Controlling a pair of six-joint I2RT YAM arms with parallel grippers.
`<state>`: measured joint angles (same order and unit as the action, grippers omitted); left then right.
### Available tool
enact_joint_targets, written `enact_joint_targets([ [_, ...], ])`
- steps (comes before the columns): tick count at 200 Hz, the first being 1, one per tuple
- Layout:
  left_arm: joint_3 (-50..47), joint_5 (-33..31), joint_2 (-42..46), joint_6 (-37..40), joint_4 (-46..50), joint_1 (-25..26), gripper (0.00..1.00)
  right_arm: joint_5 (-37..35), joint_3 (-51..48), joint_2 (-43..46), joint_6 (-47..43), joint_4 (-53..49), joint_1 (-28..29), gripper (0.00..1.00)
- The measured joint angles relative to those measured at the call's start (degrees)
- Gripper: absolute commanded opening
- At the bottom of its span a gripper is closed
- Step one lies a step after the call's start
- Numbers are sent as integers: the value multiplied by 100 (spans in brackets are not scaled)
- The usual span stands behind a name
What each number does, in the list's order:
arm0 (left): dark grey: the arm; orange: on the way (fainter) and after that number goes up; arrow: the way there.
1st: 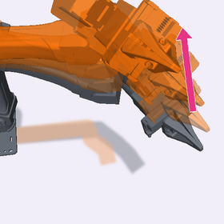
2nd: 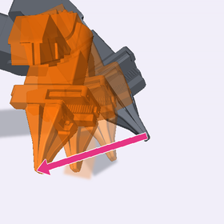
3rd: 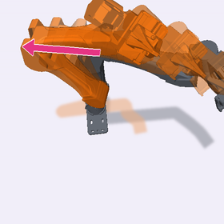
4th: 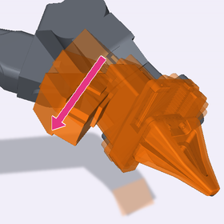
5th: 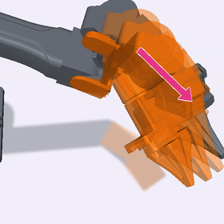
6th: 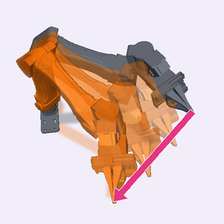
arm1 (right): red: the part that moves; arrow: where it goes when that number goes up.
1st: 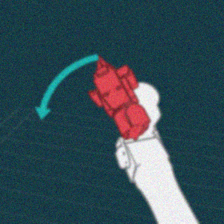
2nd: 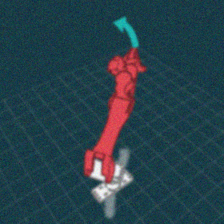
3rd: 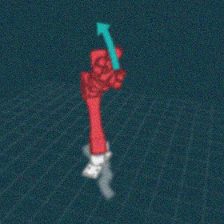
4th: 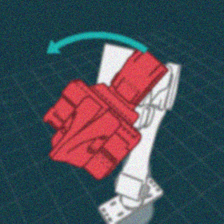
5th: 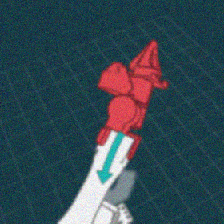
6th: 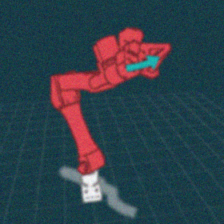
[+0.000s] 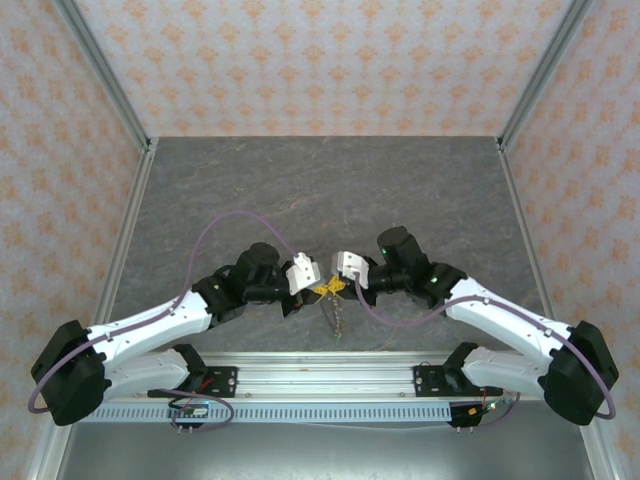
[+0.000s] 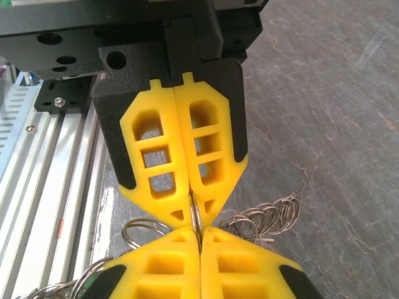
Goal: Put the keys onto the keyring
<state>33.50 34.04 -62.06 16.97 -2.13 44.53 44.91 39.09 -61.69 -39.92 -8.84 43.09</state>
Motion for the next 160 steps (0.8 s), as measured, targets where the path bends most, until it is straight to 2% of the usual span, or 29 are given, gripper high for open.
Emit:
enact_joint_targets([
  [13,-92,-2,37,-70,-190,11,0,-39,-114,87,74,166,2,12],
  [42,-299,-72,179,-214,-376,11,0,-164,-466,273,293,553,2,13],
  [55,-369,-74,223,-256,-428,11,0,-199,-605,275,409,728,0,11],
  [73,-461,-116,256,-304,-503,11,0,-205,-776,291,586,988,0,1],
  [160,-780,-210,201,-656,-1036,9,0,-227,-1388,127,1451,2218,-7,1],
])
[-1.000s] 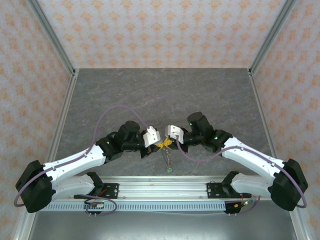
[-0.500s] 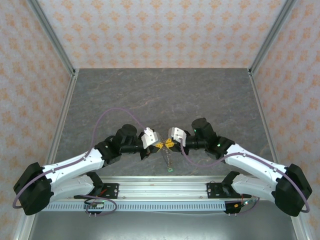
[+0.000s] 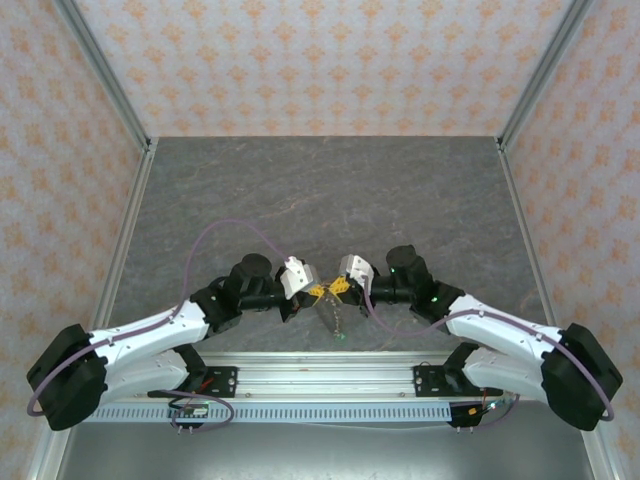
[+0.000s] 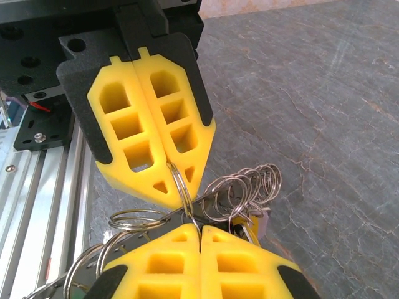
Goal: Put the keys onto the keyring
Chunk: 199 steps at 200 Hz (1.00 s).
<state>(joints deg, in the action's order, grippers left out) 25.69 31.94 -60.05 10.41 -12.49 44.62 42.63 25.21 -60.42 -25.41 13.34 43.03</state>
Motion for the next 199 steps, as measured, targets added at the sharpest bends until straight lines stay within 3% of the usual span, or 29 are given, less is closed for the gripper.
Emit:
enact_joint_targets([
  [93,-380,-341,-229,-463,-656,2,0,9,-249,-815,1049,964,-87,0],
  [199,-476,-398,-527,-610,-938,0,0,256,50,-1349,1493,647,-227,0],
])
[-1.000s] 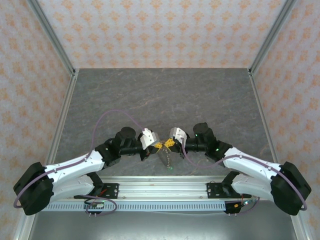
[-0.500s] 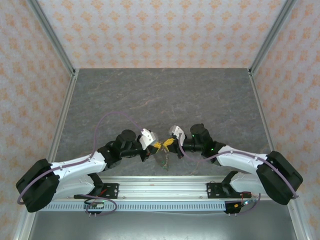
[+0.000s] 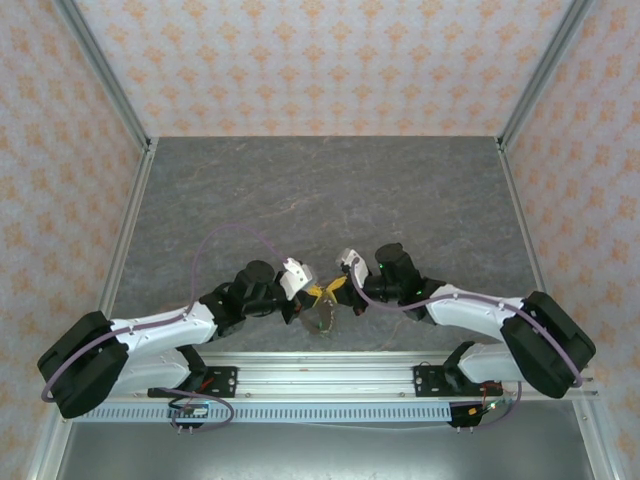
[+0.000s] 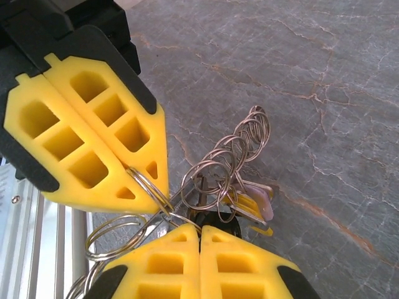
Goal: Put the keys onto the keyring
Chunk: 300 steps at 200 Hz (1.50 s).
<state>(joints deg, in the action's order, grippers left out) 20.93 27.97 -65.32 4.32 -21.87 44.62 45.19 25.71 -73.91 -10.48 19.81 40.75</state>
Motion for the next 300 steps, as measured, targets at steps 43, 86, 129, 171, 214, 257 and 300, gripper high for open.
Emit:
enact_joint_targets([
  [43,-46,-109,0,-4,-26,-26,0,339,317,-575,308,-92,-92,2],
  [86,-79,-101,87,-4,-487,-26,0,636,334,-1102,807,-232,-310,3],
  [129,-79,-105,256,13,-599,-24,0,608,332,-859,920,-330,-330,6],
  [171,-79,-170,382,181,-356,-24,0,-87,267,157,682,-557,-332,17],
  [214,-76,-173,400,341,-101,-24,0,-352,179,719,-260,-1014,-330,21],
  [257,-72,-173,400,369,-83,-24,0,-168,175,822,-525,-804,-304,20],
  [300,-72,-173,402,367,-83,-24,0,-114,190,507,-498,-337,-164,20],
])
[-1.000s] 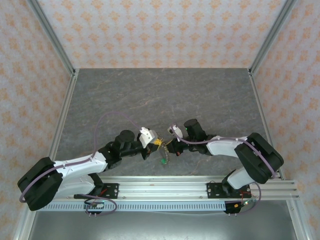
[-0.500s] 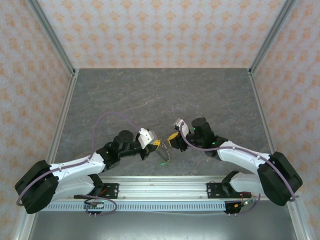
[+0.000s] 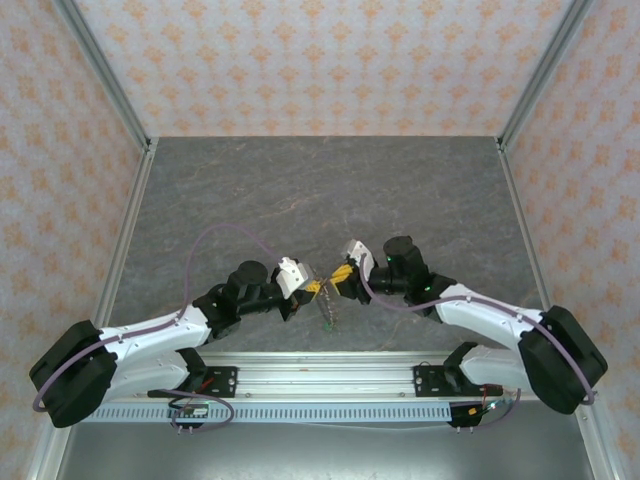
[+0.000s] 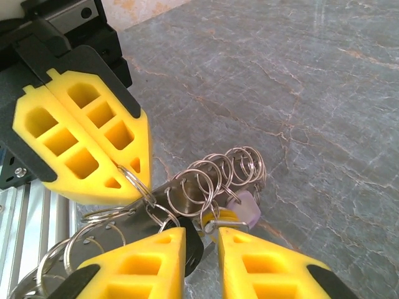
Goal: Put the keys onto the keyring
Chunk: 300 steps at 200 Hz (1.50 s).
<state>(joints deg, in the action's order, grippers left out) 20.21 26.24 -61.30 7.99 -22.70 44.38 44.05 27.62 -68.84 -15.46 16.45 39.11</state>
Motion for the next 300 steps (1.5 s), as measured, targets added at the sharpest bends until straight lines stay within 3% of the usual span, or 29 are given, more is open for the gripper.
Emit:
enact_joint_targets([
  [85,55,4,-63,-24,2,0,0,50,26,-669,190,310,212,17],
  [153,111,4,-120,-20,13,0,0,-1182,-9,302,146,190,227,16],
  [217,195,26,-269,-44,37,0,0,-695,155,-629,389,330,286,16],
  [300,195,57,-295,-46,90,-2,0,-492,264,-667,389,70,284,17],
])
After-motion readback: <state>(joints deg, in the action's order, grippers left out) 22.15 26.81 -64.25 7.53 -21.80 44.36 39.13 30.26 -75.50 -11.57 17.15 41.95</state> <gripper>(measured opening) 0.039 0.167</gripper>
